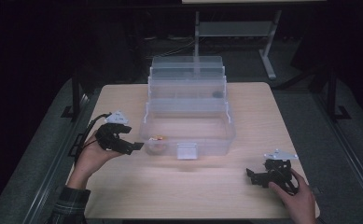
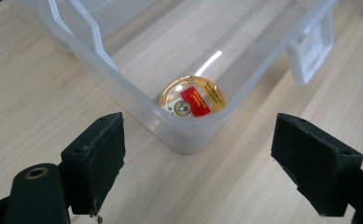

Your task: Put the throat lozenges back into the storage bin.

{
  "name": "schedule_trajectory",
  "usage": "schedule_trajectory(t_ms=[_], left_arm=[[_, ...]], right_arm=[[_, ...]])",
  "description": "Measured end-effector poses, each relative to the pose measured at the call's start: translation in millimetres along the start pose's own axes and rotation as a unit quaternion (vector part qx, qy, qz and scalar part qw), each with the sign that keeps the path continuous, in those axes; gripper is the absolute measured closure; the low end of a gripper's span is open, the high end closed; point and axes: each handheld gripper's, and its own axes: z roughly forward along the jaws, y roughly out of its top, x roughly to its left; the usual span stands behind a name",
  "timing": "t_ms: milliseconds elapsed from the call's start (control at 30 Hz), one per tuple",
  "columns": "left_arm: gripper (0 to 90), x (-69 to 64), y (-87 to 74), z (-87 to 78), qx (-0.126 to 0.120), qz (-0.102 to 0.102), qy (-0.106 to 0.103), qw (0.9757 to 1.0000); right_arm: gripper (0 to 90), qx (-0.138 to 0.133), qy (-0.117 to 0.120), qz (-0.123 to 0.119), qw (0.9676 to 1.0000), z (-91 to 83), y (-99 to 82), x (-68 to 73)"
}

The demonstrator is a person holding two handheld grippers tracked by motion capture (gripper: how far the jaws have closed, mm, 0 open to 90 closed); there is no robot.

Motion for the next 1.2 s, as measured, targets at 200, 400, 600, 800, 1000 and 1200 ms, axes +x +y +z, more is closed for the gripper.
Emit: schedule_trajectory(t_ms=[200, 400, 600, 800, 1000, 1200], left_arm=[[16.8, -2.2, -13.2, -2.6, -0.005, -0.004, 0.007, 1.0000], [16.8, -5.8, -24.9, -3.7, -0.013, -0.001, 0.012, 0.9998], [16.8, -11.1, -38.8, -3.1, -0.015, -0.001, 0.017, 0.9997], [16.8, -16.5, -56.0, 0.0, -0.022, -0.008, 0.023, 0.9995], [16.0, -22.4, -73.0, 5.6, -0.026, -0.009, 0.029, 0.9992], [14.4, -24.7, -83.5, 7.5, -0.029, -0.015, 0.035, 0.9989]], right_arm=[[0.0, 0.000, -0.001, 0.000, 1.0000, 0.1, 0.0, 0.0], [0.0, 0.000, -0.001, 0.001, 1.0000, 0.1, 0.0, 0.1], [0.0, 0.000, -0.001, 0.001, 1.0000, 0.0, 0.0, 0.1], [0.0, 0.000, -0.001, 0.000, 1.0000, 0.0, 0.0, 0.1], [0.0, 0.000, -0.001, 0.000, 1.0000, 0.1, 0.0, 0.1], [0.0, 0.000, -0.001, 0.000, 1.0000, 0.1, 0.0, 0.1]])
